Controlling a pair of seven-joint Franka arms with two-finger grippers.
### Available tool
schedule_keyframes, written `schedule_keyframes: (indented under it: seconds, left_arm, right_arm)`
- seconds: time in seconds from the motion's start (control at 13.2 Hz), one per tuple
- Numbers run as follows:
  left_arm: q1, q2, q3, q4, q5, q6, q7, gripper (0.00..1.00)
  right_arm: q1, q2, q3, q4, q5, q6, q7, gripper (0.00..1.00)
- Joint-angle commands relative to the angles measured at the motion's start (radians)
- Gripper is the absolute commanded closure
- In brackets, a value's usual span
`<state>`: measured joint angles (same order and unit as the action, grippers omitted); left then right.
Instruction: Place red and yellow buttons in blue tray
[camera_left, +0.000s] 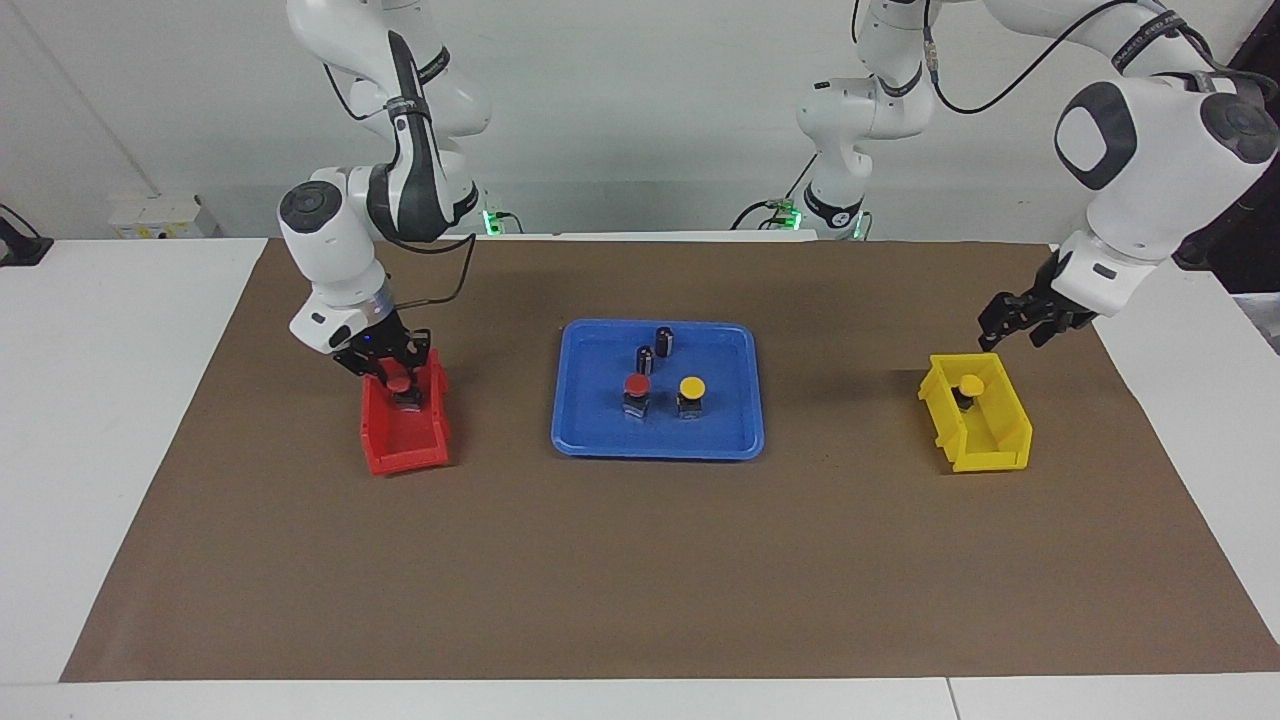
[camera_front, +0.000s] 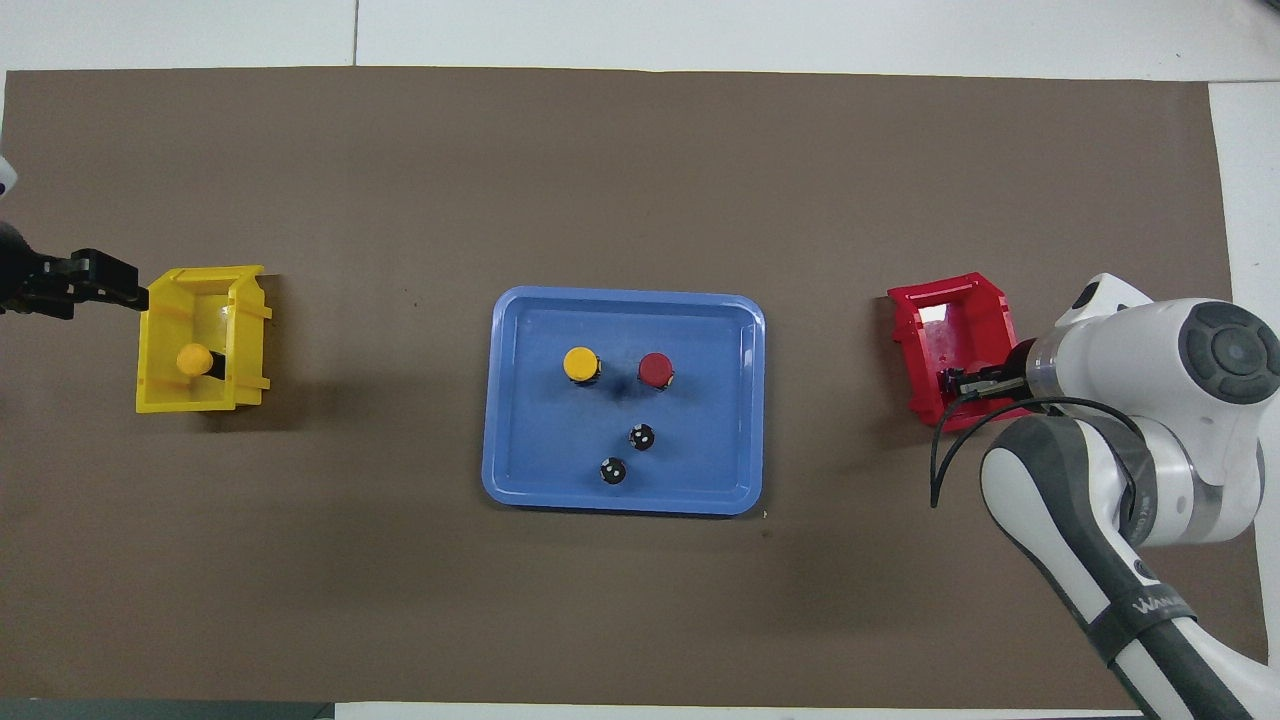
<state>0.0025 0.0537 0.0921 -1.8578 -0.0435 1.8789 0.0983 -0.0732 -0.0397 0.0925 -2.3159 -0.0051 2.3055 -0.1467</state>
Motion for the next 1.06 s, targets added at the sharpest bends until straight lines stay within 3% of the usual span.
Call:
schedule_keyframes:
  seconds: [0.0, 0.15, 0.3, 0.53, 0.76, 0.99]
  left_arm:
    - [0.002, -0.074, -0.017, -0.179, 0.019, 0.115, 0.014, 0.34]
    - [0.007, -0.080, -0.017, -0.240, 0.019, 0.152, 0.067, 0.43]
    - [-0.004, -0.080, -0.018, -0.280, 0.019, 0.213, 0.069, 0.45]
    - [-0.001, -0.052, -0.018, -0.310, 0.019, 0.290, 0.072, 0.45]
    - [0.001, -0.025, -0.018, -0.354, 0.019, 0.391, 0.072, 0.45]
    - [0.001, 0.005, -0.018, -0.373, 0.019, 0.448, 0.069, 0.46]
  right_arm:
    - [-0.005, 0.042, 0.009, 0.206, 0.020, -0.211, -0.028, 0.65]
    - [0.038, 0.101, 0.015, 0.390, 0.020, -0.369, 0.011, 0.65]
    - [0.142, 0.145, 0.016, 0.481, 0.020, -0.396, 0.196, 0.65]
    - [0.310, 0.176, 0.016, 0.449, 0.020, -0.237, 0.525, 0.66]
    - [0.397, 0.207, 0.015, 0.386, 0.020, -0.111, 0.607, 0.66]
    - [0.441, 0.230, 0.015, 0.362, 0.014, -0.080, 0.657, 0.65]
